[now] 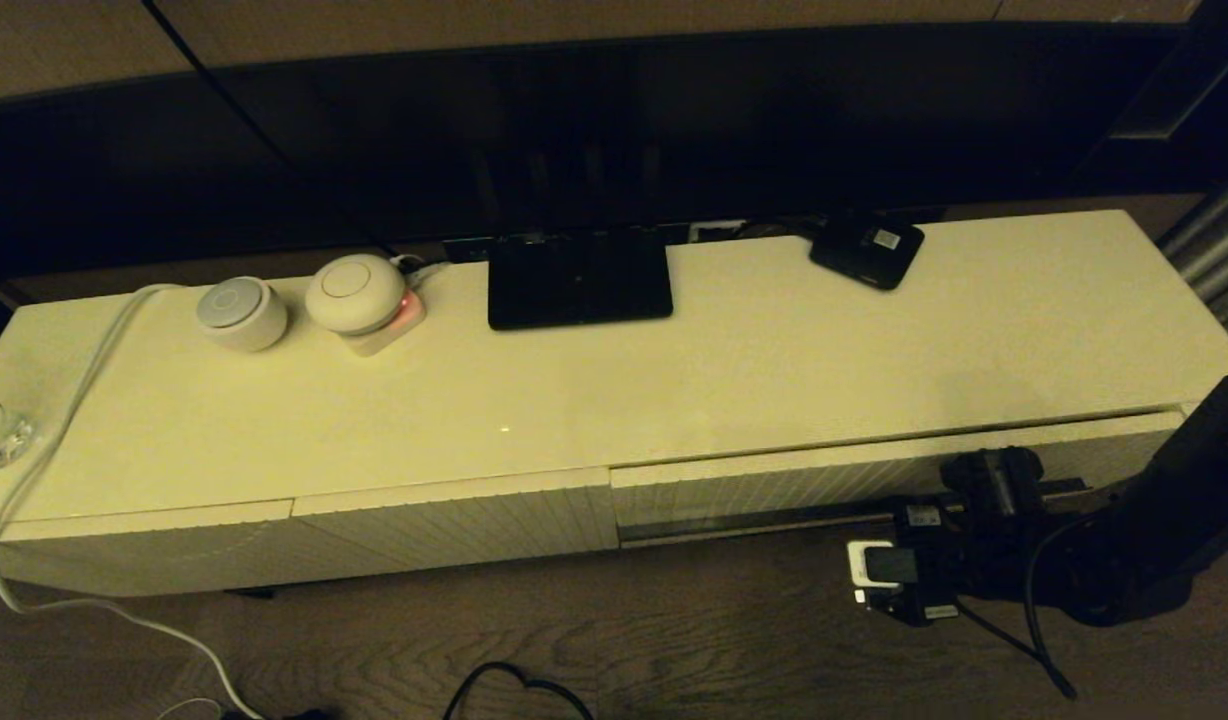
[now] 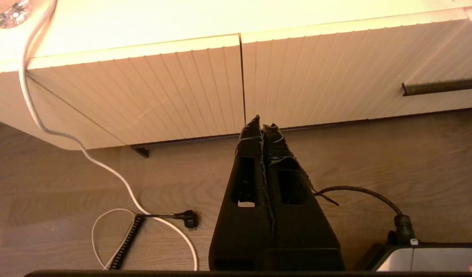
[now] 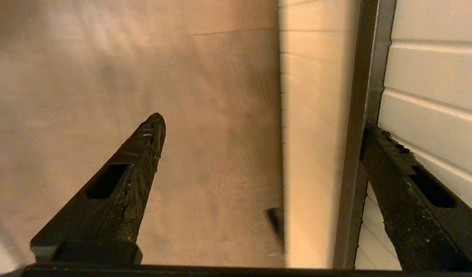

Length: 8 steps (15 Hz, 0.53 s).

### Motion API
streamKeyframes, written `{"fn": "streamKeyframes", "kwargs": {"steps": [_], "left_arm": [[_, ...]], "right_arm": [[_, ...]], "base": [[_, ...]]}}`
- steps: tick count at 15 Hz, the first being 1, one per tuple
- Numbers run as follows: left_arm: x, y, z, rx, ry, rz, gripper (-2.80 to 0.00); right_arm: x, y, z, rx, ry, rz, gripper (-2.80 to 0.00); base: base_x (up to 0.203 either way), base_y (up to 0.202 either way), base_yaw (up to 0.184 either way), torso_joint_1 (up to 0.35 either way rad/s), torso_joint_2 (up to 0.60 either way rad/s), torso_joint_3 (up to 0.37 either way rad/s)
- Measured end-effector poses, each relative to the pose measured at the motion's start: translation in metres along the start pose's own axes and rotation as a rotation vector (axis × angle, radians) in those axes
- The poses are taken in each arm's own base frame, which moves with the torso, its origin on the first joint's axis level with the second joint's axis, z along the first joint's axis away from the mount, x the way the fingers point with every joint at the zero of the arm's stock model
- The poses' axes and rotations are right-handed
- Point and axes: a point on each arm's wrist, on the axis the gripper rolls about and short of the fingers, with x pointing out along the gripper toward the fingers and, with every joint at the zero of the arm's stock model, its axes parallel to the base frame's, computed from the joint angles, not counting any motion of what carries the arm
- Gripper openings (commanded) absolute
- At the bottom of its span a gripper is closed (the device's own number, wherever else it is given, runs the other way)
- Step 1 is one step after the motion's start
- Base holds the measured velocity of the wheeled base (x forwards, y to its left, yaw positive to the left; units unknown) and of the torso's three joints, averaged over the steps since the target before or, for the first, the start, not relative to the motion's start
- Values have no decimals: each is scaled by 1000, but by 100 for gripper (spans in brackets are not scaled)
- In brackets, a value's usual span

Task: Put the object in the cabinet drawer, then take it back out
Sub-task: Open the drawer

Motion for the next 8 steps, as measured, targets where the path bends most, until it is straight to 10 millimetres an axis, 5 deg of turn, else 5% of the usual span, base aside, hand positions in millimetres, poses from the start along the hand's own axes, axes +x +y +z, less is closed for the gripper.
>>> {"fn": "streamKeyframes", "kwargs": {"steps": [8], "left_arm": [[0,0,0,0,0,0,-280]], "right_arm": [[-8,40,-2,15,-37,96,0]], "base": [[0,0,0,0,0,0]]}}
